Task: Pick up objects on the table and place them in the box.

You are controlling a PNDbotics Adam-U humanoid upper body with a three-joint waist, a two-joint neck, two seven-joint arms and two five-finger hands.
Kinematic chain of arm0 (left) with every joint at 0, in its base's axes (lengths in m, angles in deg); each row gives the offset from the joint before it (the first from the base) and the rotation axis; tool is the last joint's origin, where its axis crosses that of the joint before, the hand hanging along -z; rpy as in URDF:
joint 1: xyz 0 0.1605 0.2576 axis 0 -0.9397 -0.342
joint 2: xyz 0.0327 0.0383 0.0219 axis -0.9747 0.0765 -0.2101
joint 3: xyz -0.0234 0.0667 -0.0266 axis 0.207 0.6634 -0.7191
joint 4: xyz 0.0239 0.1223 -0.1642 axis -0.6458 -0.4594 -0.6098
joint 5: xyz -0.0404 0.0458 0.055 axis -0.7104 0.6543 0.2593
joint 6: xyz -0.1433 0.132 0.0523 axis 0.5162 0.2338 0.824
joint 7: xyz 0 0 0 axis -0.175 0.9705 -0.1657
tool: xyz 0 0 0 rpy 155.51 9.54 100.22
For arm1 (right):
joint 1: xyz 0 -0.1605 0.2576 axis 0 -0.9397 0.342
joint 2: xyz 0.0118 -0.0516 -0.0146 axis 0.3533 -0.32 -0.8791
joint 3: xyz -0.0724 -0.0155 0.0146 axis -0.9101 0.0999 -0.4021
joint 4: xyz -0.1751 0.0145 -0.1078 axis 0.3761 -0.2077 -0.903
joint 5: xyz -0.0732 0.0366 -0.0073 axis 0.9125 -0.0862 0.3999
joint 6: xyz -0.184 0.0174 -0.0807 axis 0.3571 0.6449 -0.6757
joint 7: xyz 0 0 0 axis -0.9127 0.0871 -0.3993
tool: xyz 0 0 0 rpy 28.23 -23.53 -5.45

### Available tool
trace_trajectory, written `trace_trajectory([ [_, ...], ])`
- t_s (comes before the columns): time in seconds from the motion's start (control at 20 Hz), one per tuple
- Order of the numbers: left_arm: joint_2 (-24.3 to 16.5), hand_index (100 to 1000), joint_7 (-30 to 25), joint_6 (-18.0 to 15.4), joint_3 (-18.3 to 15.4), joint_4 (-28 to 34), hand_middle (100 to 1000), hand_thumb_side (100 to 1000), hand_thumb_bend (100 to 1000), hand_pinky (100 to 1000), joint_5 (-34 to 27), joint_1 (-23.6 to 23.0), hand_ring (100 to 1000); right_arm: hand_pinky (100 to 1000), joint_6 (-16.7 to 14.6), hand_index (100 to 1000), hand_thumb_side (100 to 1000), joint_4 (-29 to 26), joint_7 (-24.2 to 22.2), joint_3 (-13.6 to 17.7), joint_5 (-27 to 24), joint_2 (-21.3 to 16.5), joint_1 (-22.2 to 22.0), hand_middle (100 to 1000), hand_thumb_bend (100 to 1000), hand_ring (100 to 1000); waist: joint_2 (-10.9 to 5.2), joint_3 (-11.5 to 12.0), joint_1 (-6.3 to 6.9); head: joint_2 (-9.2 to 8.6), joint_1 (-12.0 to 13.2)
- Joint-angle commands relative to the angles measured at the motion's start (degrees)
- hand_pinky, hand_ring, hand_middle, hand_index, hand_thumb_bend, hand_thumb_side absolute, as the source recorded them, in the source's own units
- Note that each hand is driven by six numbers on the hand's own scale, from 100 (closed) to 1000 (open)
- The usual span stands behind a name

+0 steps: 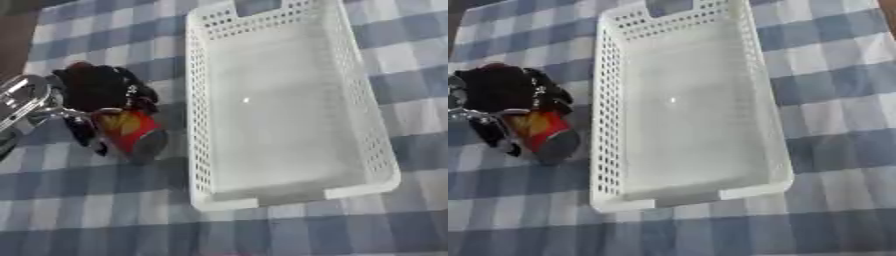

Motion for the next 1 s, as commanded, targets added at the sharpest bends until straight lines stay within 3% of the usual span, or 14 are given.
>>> trace_trajectory([
  [0.05, -0.7, 795, 1.3, 0.3, -0.6, 0.0, 697, 150, 824, 574, 0.4, 0.1, 609, 327, -0.3, 864, 1000, -0.5, 0.0, 0.0, 0.0, -1.1, 0.9, 626, 100, 513, -0.75, 0.0, -0.28, -0.18, -0.1],
  [0.2, -0.4, 742, 3.6, 0.8, -0.7, -0.4, 617, 158, 828, 476, 1.1, 0.2, 532, 327, -0.3, 864, 1000, -0.5, -0.1, 0.0, 0.0, -1.1, 0.9, 625, 100, 513, -0.66, -0.1, -0.21, -0.17, -0.1],
  [0.4, 0.1, 691, 7.5, 1.5, -0.7, -0.4, 590, 193, 849, 334, 2.9, 0.4, 462, 326, -0.3, 863, 1000, -0.5, -0.1, 0.0, -0.1, -1.0, 0.9, 624, 100, 512, -0.71, -0.3, -0.10, -0.25, 0.0],
  [0.6, 0.5, 641, 11.7, 2.3, -0.7, -0.4, 558, 153, 841, 296, 4.7, 0.5, 442, 325, -0.2, 862, 1000, -0.6, 0.0, 0.0, -0.3, -0.9, 0.9, 622, 100, 511, -0.81, -0.3, -0.09, -0.26, 0.0],
  [0.7, 0.8, 553, 13.5, 3.3, -0.9, -0.1, 456, 100, 752, 222, 5.8, 0.6, 396, 323, -0.1, 861, 1000, -0.6, 0.1, 0.0, -0.4, -0.8, 0.8, 621, 100, 510, -0.86, -0.2, -0.11, -0.25, 0.0],
  [0.8, 1.0, 517, 15.5, 4.8, -0.9, 0.4, 418, 100, 757, 189, 6.9, 0.7, 362, 323, -0.1, 861, 1000, -0.7, 0.1, 0.0, -0.5, -0.8, 0.8, 620, 100, 510, -0.92, -0.2, -0.13, -0.20, 0.0],
  [0.85, 1.1, 456, 16.5, 5.9, -1.0, 0.5, 342, 100, 750, 108, 7.4, 0.7, 296, 322, 0.0, 860, 1000, -0.7, 0.2, 0.0, -0.5, -0.7, 0.8, 619, 100, 509, -0.97, -0.2, -0.14, -0.16, 0.0],
  [1.0, 1.2, 395, 18.7, 8.9, -0.9, 0.6, 270, 100, 745, 100, 8.7, 0.6, 218, 321, 0.0, 860, 1000, -0.7, 0.2, 0.1, -0.6, -0.6, 0.7, 618, 100, 509, -1.07, -0.1, -0.13, -0.15, 0.0],
])
